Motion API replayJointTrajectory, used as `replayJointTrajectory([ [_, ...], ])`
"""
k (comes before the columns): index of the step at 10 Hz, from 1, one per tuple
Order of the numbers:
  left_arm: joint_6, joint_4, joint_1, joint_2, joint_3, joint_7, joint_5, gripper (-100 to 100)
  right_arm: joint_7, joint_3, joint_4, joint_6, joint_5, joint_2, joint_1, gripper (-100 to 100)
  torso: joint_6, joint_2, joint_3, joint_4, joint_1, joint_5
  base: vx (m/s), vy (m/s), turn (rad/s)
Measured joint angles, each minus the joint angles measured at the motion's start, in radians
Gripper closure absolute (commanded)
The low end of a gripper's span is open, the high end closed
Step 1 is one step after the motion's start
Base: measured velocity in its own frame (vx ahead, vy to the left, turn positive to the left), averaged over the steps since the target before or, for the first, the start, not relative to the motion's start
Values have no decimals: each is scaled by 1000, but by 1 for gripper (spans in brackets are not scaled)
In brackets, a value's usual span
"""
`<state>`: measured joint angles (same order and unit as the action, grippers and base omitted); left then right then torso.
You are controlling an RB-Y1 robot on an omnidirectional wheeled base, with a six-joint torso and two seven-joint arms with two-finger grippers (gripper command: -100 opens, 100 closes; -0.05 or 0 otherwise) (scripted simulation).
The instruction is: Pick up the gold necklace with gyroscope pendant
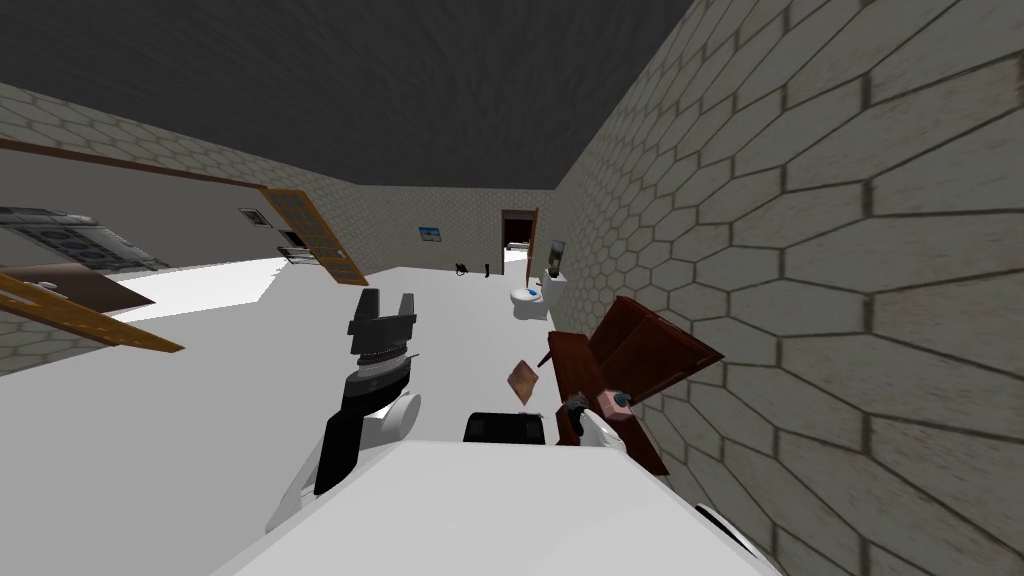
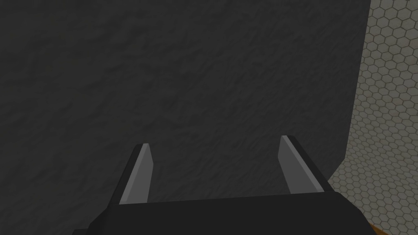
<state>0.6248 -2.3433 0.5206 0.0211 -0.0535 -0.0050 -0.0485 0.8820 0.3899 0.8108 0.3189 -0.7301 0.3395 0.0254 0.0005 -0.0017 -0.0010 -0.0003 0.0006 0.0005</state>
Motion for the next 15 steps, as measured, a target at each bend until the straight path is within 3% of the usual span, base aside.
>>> replayJointTrajectory([
  [1,0,0,0,0,0,0,0,0,-15,-7,-18,-13,-23,-6,-3,-100,0,0,0,0,0,0,15,4,-3],
  [2,0,0,0,0,0,0,0,0,-18,-8,-20,-16,-25,-7,-3,100,0,1,0,0,0,0,0,0,0],
  [6,0,0,0,0,0,0,0,0,-19,-9,-19,-16,-24,-7,-4,100,0,1,0,0,-1,0,0,0,0],
  [7,0,0,0,0,0,0,0,0,-19,-9,-19,-16,-24,-7,-4,0,0,1,0,0,-1,0,0,0,0],
  [8,0,0,0,0,0,0,0,0,-19,-9,-19,-16,-24,-7,-4,100,0,1,0,-1,-1,-1,-18,-2,25],
  [15,0,0,0,0,0,0,0,0,79,40,107,76,121,28,21,100,0,3,2,0,-2,-1,-37,-8,14],
])
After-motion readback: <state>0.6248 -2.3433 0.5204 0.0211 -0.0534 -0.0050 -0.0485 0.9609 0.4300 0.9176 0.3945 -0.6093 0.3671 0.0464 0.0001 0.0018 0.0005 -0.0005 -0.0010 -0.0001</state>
